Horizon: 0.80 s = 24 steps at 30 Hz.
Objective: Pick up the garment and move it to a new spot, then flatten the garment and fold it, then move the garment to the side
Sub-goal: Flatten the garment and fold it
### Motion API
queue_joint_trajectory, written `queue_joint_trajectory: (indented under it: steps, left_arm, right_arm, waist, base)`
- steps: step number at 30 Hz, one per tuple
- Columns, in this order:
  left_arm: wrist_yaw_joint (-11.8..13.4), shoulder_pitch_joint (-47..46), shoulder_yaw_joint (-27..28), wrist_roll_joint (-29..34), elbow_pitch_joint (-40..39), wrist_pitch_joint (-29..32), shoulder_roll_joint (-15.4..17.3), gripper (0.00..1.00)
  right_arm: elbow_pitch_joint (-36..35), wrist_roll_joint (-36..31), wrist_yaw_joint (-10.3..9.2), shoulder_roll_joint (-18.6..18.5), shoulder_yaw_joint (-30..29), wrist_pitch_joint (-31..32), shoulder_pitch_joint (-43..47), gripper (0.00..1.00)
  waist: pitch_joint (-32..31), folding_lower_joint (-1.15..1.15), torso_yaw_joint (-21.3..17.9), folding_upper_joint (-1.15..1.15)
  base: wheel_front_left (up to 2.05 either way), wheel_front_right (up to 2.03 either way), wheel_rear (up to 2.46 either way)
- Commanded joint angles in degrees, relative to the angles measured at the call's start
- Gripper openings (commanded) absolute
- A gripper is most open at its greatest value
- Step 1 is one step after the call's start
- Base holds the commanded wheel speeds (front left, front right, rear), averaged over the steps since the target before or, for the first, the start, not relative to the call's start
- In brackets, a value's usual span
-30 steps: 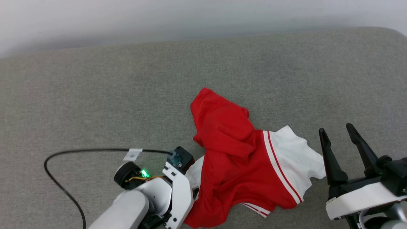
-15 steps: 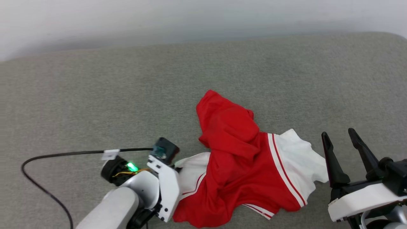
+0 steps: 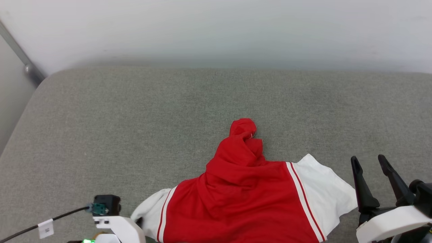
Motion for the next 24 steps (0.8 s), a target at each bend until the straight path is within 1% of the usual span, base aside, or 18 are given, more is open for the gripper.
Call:
queue_joint_trajectory:
  steps: [1,3,5,6,7,8,9,15,18,21,24]
  left_arm:
    - [-0.7,0.7,0.1,-1.2,0.1,-0.6,-1.2,1.00]
    - [-1.0,0.8,0.3,-1.0,0.2,-2.2,-1.3,1.00]
    - [-0.8,0.6,0.7,-0.4,-0.3,-5.0,-2.2,1.00]
    - [-0.9,0.2,0.9,0.4,-1.0,-8.0,-2.7,1.00]
    - [-1.3,0.1,1.2,0.6,-1.4,-9.9,-2.9,1.00]
    - [-1.3,0.1,1.2,0.6,-1.4,-9.9,-2.9,1.00]
    - [-1.6,0.2,1.3,0.9,-1.6,-11.3,-3.0,1.00]
    - [-2.1,-0.9,1.5,5.3,-4.4,-22.2,-3.7,1.00]
    - [-1.5,-1.5,1.7,7.3,-5.4,-27.2,-4.1,1.00]
    - [-0.4,-1.9,1.8,9.6,-6.6,-30.5,-4.5,1.00]
    - [-0.1,-2.7,2.3,10.8,-7.8,-32.1,-4.9,1.00]
  right_arm:
    - [0.3,0.2,-0.02,0.2,-0.2,0.1,0.9,1.00]
    - [0.6,0.4,-0.02,0.3,-0.5,0.1,1.4,1.00]
    - [0.7,0.5,-0.02,0.4,-0.7,0.2,2.0,1.00]
    - [0.7,0.6,-0.02,0.4,-0.9,0.5,2.6,1.00]
    - [0.7,0.6,-0.02,0.3,-0.9,0.7,2.9,1.00]
    - [0.7,0.6,-0.02,0.3,-0.9,0.7,2.9,1.00]
    - [0.8,0.7,-0.02,0.2,-0.9,0.8,3.2,1.00]
    - [0.5,1.0,-0.02,-0.1,-1.4,1.7,4.1,1.00]
    - [0.9,1.5,-0.02,0.0,-1.8,2.9,4.3,1.00]
    - [2.4,2.7,-0.02,-0.6,-3.0,6.1,4.7,1.00]
    - [4.5,5.0,-0.01,-1.7,-6.1,12.5,4.7,1.00]
  waist:
    - [-0.7,0.00,0.1,0.00]
    - [-1.6,0.00,0.1,0.00]
    - [-2.6,0.00,0.1,0.00]
    - [-3.5,0.00,0.1,0.00]
    - [-4.0,0.00,0.0,0.00]
    - [-4.0,0.00,0.0,0.00]
    - [-4.5,0.00,-0.1,0.00]
    - [-5.3,0.00,-0.2,0.00]
    - [-5.2,0.00,-0.2,0.00]
    - [-4.8,0.00,0.0,0.00]
    - [-3.8,0.00,0.6,0.00]
  base:
    - [0.00,0.00,0.00]
    - [0.00,0.00,0.00]
    - [0.00,0.00,0.00]
    - [0.00,0.00,0.00]
    - [0.00,0.00,0.00]
    - [0.00,0.00,0.00]
    - [0.00,0.00,0.00]
    - [0.00,0.00,0.00]
    - [0.00,0.00,0.00]
    - [0.00,0.00,0.00]
    - [0.00,0.00,0.00]
